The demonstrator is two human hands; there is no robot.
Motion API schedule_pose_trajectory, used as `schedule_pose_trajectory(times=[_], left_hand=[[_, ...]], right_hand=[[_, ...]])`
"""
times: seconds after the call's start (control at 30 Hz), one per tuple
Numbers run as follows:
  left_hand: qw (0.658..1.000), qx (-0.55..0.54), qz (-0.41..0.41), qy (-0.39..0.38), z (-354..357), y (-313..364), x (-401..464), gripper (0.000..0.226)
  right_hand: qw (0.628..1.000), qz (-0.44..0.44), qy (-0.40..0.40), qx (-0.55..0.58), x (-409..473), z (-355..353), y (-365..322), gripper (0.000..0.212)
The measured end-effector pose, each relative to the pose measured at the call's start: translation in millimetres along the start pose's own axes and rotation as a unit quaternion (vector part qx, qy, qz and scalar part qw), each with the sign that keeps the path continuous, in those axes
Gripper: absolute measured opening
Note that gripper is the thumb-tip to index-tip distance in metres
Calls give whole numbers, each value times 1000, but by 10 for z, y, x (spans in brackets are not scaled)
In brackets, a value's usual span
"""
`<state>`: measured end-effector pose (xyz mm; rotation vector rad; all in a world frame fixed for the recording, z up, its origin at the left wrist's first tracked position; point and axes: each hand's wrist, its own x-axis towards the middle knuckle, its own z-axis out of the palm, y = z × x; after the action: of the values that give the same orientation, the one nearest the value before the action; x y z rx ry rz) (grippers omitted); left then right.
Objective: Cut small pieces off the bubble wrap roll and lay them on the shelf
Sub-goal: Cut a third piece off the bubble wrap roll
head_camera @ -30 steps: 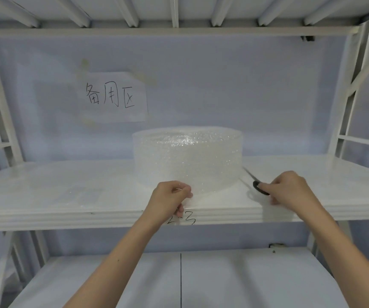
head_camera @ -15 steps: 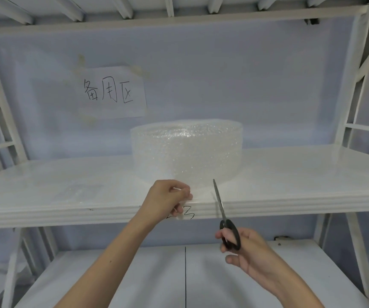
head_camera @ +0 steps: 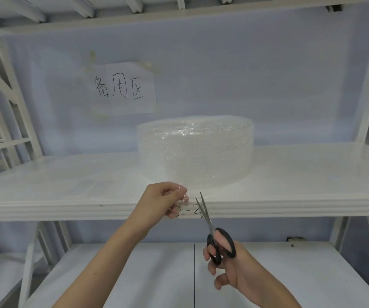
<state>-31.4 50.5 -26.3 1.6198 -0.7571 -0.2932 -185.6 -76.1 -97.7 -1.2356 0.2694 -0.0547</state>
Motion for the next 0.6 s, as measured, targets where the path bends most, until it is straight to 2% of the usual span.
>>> schedule_pose_trajectory(times=[0.17, 0.4, 0.6], left_hand=[[1000, -26, -8, 9, -90, 10, -27, 18], [999, -42, -19, 15, -160, 4, -40, 19], [1000, -10, -11, 23, -263, -31, -35, 17]], right_hand=[[999, -21, -44, -6, 155, 121, -42, 41], [997, -52, -54, 2, 353, 242, -157, 41], [995, -87, -55, -15, 401, 242, -133, 34]])
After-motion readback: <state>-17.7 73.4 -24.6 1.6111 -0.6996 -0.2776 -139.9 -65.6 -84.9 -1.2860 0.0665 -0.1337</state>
